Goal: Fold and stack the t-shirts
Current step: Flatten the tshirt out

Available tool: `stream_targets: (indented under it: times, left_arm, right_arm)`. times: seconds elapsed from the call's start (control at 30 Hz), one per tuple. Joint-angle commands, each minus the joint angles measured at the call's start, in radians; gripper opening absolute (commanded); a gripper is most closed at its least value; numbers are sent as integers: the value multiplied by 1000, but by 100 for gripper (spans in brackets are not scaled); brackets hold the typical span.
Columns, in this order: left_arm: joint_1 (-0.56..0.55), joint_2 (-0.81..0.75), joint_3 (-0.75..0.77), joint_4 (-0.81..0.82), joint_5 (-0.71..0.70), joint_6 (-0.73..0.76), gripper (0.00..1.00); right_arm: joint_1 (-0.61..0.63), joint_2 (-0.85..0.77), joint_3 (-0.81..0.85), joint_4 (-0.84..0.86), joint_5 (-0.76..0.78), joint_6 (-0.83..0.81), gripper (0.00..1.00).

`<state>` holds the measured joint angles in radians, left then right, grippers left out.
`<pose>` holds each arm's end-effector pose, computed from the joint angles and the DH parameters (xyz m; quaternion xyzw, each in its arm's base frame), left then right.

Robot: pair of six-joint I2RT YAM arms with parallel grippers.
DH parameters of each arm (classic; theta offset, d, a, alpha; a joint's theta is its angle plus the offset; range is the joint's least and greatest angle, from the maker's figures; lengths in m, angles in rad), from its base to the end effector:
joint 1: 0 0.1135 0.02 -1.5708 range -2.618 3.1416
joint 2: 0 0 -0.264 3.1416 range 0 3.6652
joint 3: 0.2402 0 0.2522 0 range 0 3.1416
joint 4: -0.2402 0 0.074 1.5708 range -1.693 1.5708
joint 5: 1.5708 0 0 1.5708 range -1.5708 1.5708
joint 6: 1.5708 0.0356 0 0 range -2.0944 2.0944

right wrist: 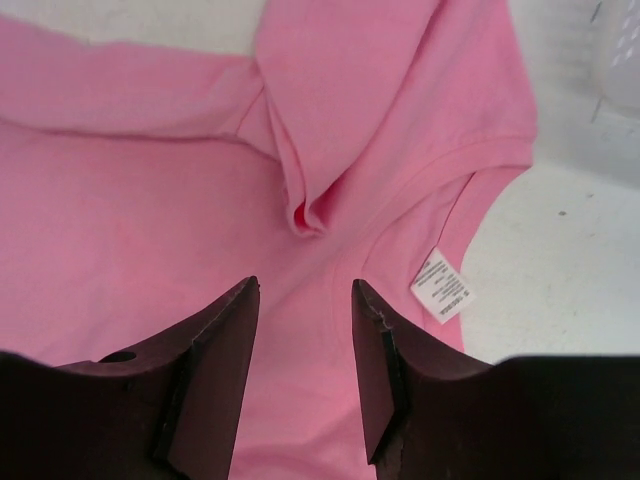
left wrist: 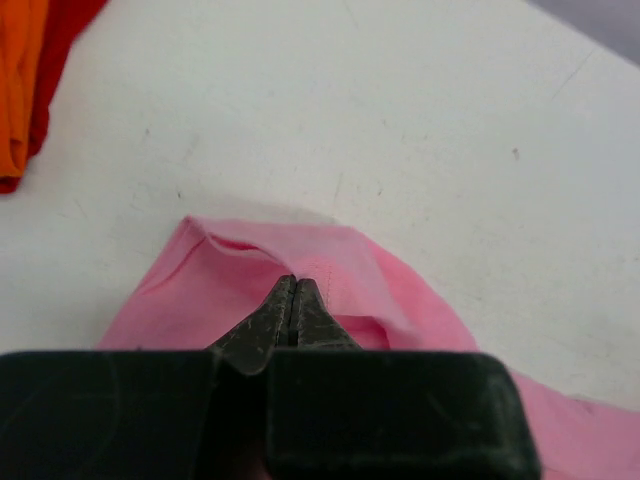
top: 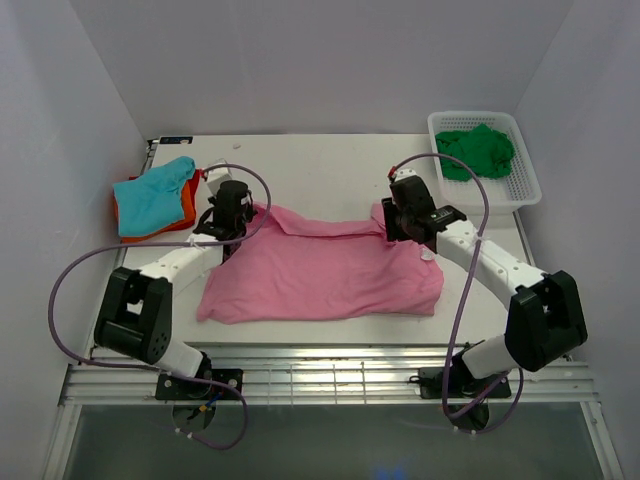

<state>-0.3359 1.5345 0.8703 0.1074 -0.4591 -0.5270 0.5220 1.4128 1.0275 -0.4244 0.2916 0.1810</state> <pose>0.3169 -0.0939 0.2176 -0.1912 0.8369 -0.0170 0.5127 0.2674 0.1420 0.2595 -0.1027 0.9144 -0.0001 0.3915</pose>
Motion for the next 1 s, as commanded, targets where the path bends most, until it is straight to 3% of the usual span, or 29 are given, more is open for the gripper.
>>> stream_targets:
  times: [0.0, 0.63, 0.97]
  left_arm:
    - [5, -97, -10, -28, -58, 13, 0]
    - [5, -347, -122, -156, -76, -56, 0]
    - [5, -352, -136, -169, -62, -65, 0]
  right_arm:
    - [-27, 75, 107, 10, 66, -26, 49]
    - [-89, 534, 508, 38, 32, -87, 45]
    - [-89, 541, 450, 56, -55, -92, 47]
